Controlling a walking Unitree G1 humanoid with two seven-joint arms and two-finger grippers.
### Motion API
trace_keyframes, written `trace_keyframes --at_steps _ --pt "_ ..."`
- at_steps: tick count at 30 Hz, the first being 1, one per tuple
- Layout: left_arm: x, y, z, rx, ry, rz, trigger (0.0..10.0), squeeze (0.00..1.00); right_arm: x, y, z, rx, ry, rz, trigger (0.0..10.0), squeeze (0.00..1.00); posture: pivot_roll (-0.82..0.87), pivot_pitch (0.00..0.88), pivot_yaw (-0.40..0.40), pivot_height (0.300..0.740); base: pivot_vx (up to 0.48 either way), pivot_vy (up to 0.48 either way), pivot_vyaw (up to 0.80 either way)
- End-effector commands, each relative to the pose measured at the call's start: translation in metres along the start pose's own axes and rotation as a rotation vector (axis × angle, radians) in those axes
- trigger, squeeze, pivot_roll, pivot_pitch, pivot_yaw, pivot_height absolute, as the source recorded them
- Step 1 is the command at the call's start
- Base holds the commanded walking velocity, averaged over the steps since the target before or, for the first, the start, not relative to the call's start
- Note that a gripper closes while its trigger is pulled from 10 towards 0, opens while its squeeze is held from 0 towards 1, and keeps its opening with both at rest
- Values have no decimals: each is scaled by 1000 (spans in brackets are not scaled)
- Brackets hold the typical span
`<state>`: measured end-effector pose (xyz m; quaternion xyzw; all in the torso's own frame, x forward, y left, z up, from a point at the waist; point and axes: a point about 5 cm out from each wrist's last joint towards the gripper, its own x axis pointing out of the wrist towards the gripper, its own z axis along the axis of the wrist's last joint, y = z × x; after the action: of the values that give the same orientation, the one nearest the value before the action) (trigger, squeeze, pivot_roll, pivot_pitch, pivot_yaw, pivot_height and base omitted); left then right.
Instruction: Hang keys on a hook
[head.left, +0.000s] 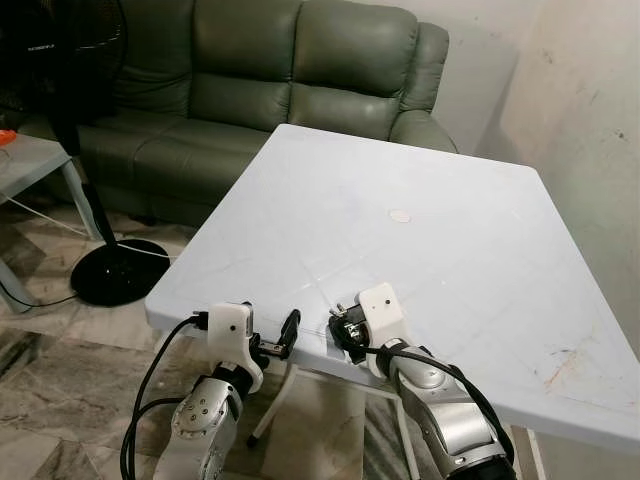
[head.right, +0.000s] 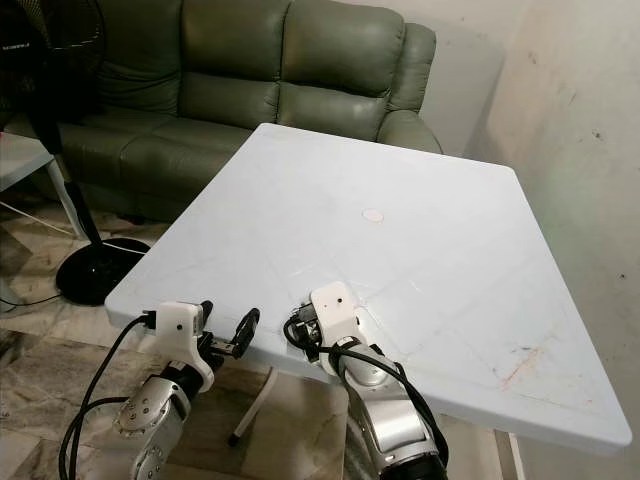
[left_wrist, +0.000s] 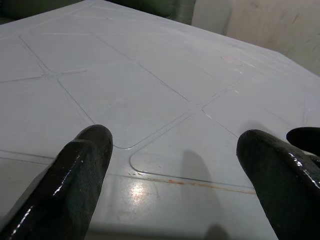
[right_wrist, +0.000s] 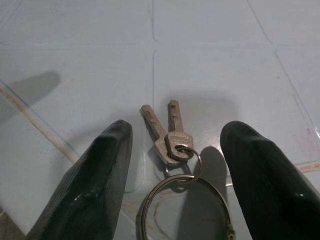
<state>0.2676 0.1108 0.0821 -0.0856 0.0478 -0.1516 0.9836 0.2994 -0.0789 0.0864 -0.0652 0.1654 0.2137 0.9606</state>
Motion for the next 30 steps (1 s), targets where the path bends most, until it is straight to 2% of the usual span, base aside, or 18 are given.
trace_keyframes --at_steps 1,2,3,4,5,6,14,25,26,27,28,29,30 --pt "2 -3 4 10 -13 -9 10000 0 1 -3 0 10 13 -11 10000 0 83 33 -119 740 0 0 0" --pt "2 -2 4 11 -13 -6 10000 0 0 -2 0 26 11 8 5020 0 83 33 -119 740 0 0 0" --pt "1 -2 4 9 -14 -6 10000 0 -1 -2 -1 29 12 12 6235 0 83 33 -119 740 0 0 0" --pt "2 -2 5 10 -15 -5 10000 0 -2 -3 -1 40 6 17 4078 0 83 34 -118 740 0 0 0" --pt "2 -2 5 11 -15 -3 10000 0 -2 -4 -1 42 0 21 3569 0 83 34 -118 740 0 0 0" --pt "2 -2 5 11 -15 -2 10000 0 -3 -5 0 44 -13 17 0 0 83 34 -118 740 0 0 0" --pt "3 -1 6 8 -19 2 10000 0 -8 -5 0 38 -10 81 0 0 75 35 -118 740 0 0 0" --pt "4 -3 5 2 -18 1 10000 0 -10 -9 -3 36 3 74 0 0 68 38 -119 740 0 0 0" --pt "4 -3 5 3 -18 1 10000 0 -10 -9 -4 36 9 73 1412 0 68 38 -119 740 0 0 0" --pt "4 -3 5 4 -17 1 10000 0 -10 -9 -4 39 14 73 1412 0 68 38 -119 740 0 0 0" --pt "4 -3 5 3 -17 2 10000 0 -10 -9 -4 37 17 71 2980 0 68 38 -119 740 0 0 0" --pt "4 -3 5 3 -17 2 10000 0 -10 -9 -4 36 15 70 2667 0 68 38 -119 740 0 0 0" --pt "5 -3 5 4 -18 3 10000 0 -10 -9 -4 36 13 71 3020 0 68 40 -118 740 0 0 0"
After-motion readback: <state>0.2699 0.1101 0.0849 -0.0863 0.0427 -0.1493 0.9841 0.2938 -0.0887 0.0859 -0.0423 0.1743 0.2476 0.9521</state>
